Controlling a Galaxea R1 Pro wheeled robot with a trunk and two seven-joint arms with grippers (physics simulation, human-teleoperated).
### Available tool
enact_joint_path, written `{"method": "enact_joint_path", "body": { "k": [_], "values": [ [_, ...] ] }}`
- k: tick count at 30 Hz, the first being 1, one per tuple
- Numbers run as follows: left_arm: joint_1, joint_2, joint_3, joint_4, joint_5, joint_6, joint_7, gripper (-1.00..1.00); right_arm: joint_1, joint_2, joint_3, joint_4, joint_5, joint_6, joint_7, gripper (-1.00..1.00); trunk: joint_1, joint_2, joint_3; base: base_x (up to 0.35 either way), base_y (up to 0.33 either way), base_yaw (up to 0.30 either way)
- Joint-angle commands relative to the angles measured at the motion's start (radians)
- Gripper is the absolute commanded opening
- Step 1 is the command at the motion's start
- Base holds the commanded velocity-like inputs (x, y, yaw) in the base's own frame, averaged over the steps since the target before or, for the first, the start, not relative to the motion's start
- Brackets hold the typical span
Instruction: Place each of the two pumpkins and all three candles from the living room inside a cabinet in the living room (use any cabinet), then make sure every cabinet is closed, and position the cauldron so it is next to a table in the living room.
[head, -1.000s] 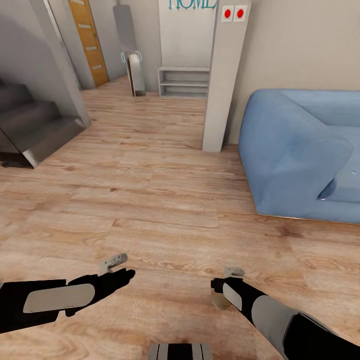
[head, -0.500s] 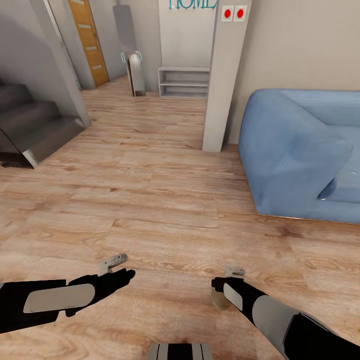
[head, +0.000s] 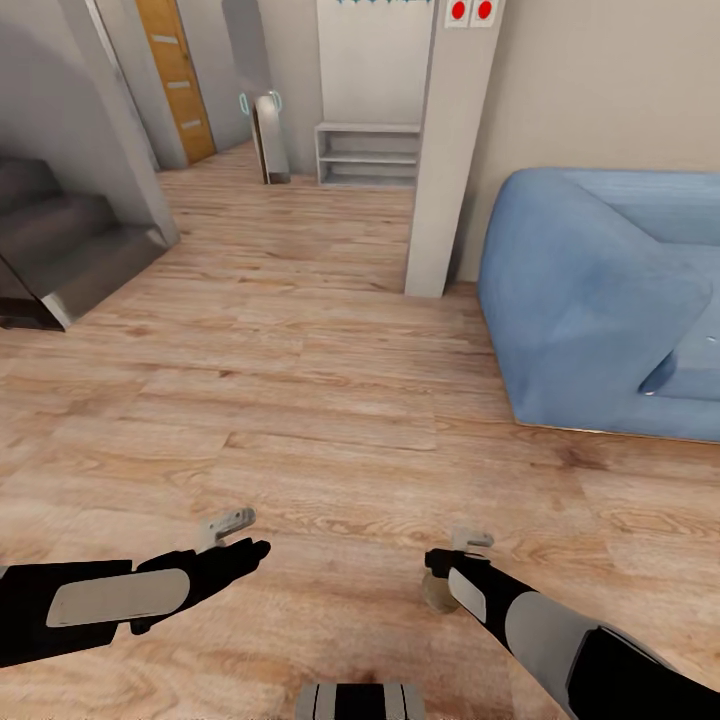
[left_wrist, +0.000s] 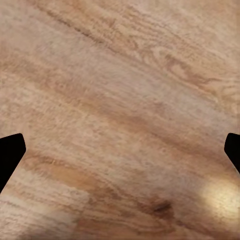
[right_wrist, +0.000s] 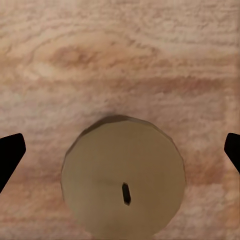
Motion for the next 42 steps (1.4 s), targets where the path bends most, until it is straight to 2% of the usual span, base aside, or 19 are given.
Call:
{"method": "enact_joint_path", "body": {
  "k": [1, 4, 10, 16, 23, 28, 42],
  "values": [
    [-0.002, 0.000, -0.002, -0.001, 0.005, -0.005, 0.000, 1.00, -0.001, 0.000, 0.007, -0.002, -0.003, 0.004, -0.007, 1.00, 0.000, -0.001, -0.005, 0.000, 0.000, 0.000],
    [-0.002, 0.000, -0.003, -0.001, 0.005, -0.005, 0.000, 1.00, 0.000, 0.001, 0.007, -0.001, -0.003, 0.002, -0.007, 1.00, 0.002, -0.001, -0.016, 0.000, 0.000, 0.000],
    [-0.002, 0.000, -0.004, -0.001, 0.005, -0.005, -0.001, 1.00, 0.000, 0.000, 0.008, -0.001, -0.003, 0.001, -0.007, 1.00, 0.002, -0.001, -0.016, 0.000, 0.000, 0.000],
    [-0.002, 0.000, -0.004, -0.001, 0.005, -0.006, 0.000, 1.00, 0.000, 0.000, 0.008, -0.001, -0.003, 0.001, -0.007, 1.00, 0.004, -0.003, -0.040, 0.000, 0.000, 0.000],
    [-0.002, 0.000, -0.004, -0.001, 0.005, -0.006, -0.001, 1.00, 0.000, 0.000, 0.008, -0.001, -0.003, 0.001, -0.007, 1.00, 0.004, -0.003, -0.040, 0.000, 0.000, 0.000],
    [-0.002, 0.000, -0.004, -0.001, 0.005, -0.006, 0.000, 1.00, 0.000, 0.000, 0.008, -0.001, -0.003, 0.001, -0.007, 1.00, 0.006, -0.004, -0.059, 0.000, 0.000, 0.000],
    [-0.002, 0.000, -0.004, -0.001, 0.004, -0.006, -0.001, 1.00, 0.000, 0.001, 0.009, -0.001, -0.003, 0.001, -0.007, 1.00, 0.007, -0.004, -0.063, 0.000, 0.000, 0.000]
  ]
}}
